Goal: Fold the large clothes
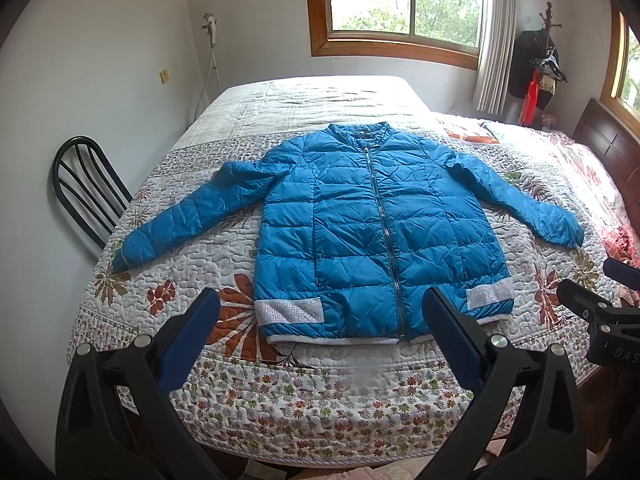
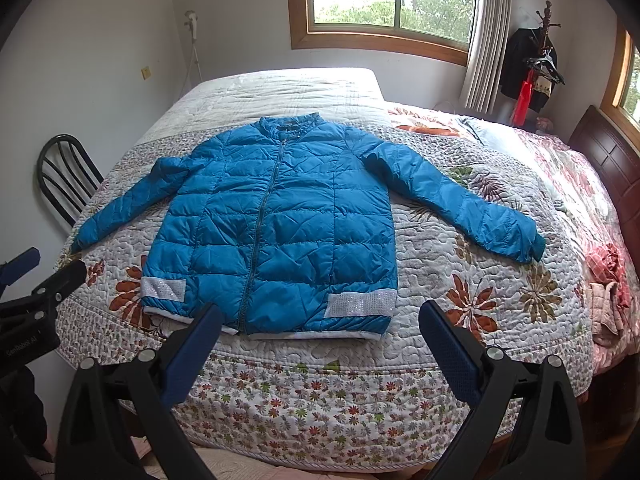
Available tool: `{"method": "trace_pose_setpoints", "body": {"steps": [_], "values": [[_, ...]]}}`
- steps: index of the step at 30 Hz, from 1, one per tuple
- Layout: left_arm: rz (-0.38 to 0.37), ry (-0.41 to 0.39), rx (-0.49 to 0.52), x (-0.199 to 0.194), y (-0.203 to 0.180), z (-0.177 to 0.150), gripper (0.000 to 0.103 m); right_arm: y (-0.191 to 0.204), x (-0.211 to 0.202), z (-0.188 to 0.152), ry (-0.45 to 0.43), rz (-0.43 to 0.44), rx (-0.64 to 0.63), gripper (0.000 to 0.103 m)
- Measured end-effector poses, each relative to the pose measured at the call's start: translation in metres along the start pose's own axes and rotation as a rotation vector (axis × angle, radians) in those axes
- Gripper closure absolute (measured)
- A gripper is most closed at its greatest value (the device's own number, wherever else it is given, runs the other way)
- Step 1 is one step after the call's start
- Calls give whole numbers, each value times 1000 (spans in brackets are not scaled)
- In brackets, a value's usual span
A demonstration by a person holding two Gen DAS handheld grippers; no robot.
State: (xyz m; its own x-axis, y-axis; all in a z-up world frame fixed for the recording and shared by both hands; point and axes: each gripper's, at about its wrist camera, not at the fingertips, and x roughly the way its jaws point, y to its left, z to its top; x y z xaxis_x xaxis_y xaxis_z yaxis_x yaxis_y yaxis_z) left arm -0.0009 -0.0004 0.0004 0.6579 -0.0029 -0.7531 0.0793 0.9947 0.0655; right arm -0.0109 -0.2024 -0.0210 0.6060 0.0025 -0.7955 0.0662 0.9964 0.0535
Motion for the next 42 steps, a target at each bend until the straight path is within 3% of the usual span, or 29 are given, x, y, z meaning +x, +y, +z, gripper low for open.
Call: {"method": "trace_pose_setpoints", "body": {"steps": [42], "values": [[2, -3, 1, -1, 5, 3, 3, 2, 1, 0, -1, 0, 0, 4]]}}
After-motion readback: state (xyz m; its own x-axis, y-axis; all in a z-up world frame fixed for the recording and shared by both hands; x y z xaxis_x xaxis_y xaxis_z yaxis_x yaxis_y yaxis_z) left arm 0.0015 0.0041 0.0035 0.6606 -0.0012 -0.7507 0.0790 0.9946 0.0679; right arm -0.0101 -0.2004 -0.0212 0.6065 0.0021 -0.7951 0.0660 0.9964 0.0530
